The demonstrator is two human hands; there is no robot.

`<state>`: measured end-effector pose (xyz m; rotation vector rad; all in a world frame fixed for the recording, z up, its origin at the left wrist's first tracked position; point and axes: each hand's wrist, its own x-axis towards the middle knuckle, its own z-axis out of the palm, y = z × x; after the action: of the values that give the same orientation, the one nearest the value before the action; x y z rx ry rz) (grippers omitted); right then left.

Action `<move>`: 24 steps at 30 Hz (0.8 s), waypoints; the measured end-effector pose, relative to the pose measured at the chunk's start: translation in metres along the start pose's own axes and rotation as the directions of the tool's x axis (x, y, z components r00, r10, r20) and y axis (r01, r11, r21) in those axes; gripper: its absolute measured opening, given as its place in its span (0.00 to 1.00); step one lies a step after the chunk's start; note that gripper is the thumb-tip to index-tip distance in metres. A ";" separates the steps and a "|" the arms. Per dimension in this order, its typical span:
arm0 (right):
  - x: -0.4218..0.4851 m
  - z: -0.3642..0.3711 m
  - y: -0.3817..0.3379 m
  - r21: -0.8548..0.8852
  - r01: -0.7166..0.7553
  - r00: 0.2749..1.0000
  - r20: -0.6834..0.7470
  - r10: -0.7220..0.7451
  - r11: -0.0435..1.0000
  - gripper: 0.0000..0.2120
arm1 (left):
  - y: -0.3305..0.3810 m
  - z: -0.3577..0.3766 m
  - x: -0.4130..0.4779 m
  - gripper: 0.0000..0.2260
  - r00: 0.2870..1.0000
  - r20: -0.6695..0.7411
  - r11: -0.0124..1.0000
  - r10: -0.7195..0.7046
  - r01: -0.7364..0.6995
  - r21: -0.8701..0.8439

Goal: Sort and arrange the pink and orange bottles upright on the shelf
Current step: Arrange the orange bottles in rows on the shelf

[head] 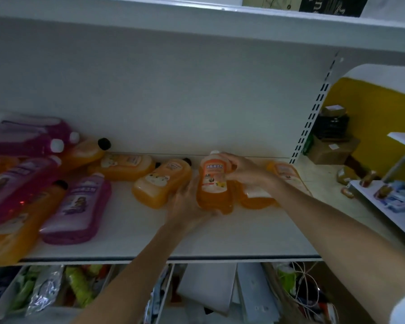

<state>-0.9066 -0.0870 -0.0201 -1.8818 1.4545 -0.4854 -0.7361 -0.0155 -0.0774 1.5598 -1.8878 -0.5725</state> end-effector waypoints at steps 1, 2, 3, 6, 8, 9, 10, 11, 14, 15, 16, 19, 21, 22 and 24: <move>0.003 0.000 0.001 -0.025 -0.004 1.000 0.016 0.005 1.000 0.37 | -0.002 0.000 0.002 0.47 1.000 -0.007 0.998 -0.011 0.012 0.055; 0.006 0.000 0.002 -0.048 -0.010 0.999 0.037 0.011 0.999 0.37 | -0.005 0.001 0.003 0.48 1.000 -0.012 0.996 -0.015 0.016 0.084; 0.008 0.000 0.002 -0.077 -0.024 0.999 0.045 0.028 0.997 0.37 | -0.005 0.002 0.004 0.48 1.000 -0.012 0.996 -0.018 0.019 0.091; 0.013 0.001 0.002 -0.125 -0.041 0.998 0.045 0.047 0.991 0.36 | -0.006 0.003 0.010 0.47 0.999 0.017 0.996 -0.034 0.032 0.083; 0.013 0.004 0.003 -0.138 -0.037 0.999 0.019 0.041 0.990 0.31 | -0.007 0.005 0.017 0.46 0.996 0.059 0.997 -0.062 0.058 0.058; 0.012 0.006 0.004 -0.142 -0.029 1.000 0.003 0.030 0.989 0.27 | -0.008 0.006 0.021 0.47 0.993 0.078 0.996 -0.088 0.085 0.039; 0.013 0.008 0.006 -0.143 -0.022 1.000 -0.011 0.021 0.989 0.25 | -0.009 0.006 0.024 0.49 0.990 0.094 0.994 -0.105 0.104 0.015; 0.013 0.009 0.007 -0.144 -0.015 1.000 -0.024 0.012 0.989 0.24 | -0.009 0.006 0.026 0.49 0.987 0.109 0.993 -0.120 0.120 0.002; 0.015 0.011 0.007 -0.171 0.005 0.999 -0.051 -0.014 0.985 0.22 | -0.010 0.004 0.030 0.44 0.982 0.125 0.990 -0.140 0.140 0.006; 0.015 0.012 0.006 -0.179 0.014 0.998 -0.064 -0.026 0.984 0.21 | -0.008 0.002 0.032 0.42 0.979 0.134 0.988 -0.153 0.150 0.034; 0.016 0.012 0.005 -0.190 0.020 0.996 -0.081 -0.036 0.982 0.20 | -0.007 0.000 0.033 0.42 0.974 0.147 0.983 -0.174 0.162 0.087; 0.015 0.016 0.003 -0.217 0.037 0.986 -0.150 -0.071 0.975 0.15 | 0.004 -0.003 0.032 0.45 0.967 0.148 0.956 -0.205 0.165 0.243; 0.011 0.020 -0.002 -0.281 0.043 0.970 -0.218 -0.107 0.959 0.13 | 0.009 -0.004 0.027 0.43 0.974 0.128 0.946 -0.184 0.140 0.293; 0.010 0.022 -0.006 -0.329 0.052 0.961 -0.240 -0.137 0.943 0.14 | 0.008 -0.006 0.025 0.40 0.978 0.130 0.943 -0.163 0.115 0.312; 0.008 0.029 -0.020 -0.393 0.104 0.946 -0.244 -0.212 0.914 0.18 | -0.001 -0.020 0.019 0.34 0.978 0.170 0.944 -0.118 0.057 0.326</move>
<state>-0.8711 -0.0831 -0.0268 -2.3263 1.6790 -0.6065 -0.7240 -0.0329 -0.0604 1.8602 -2.1457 -0.4831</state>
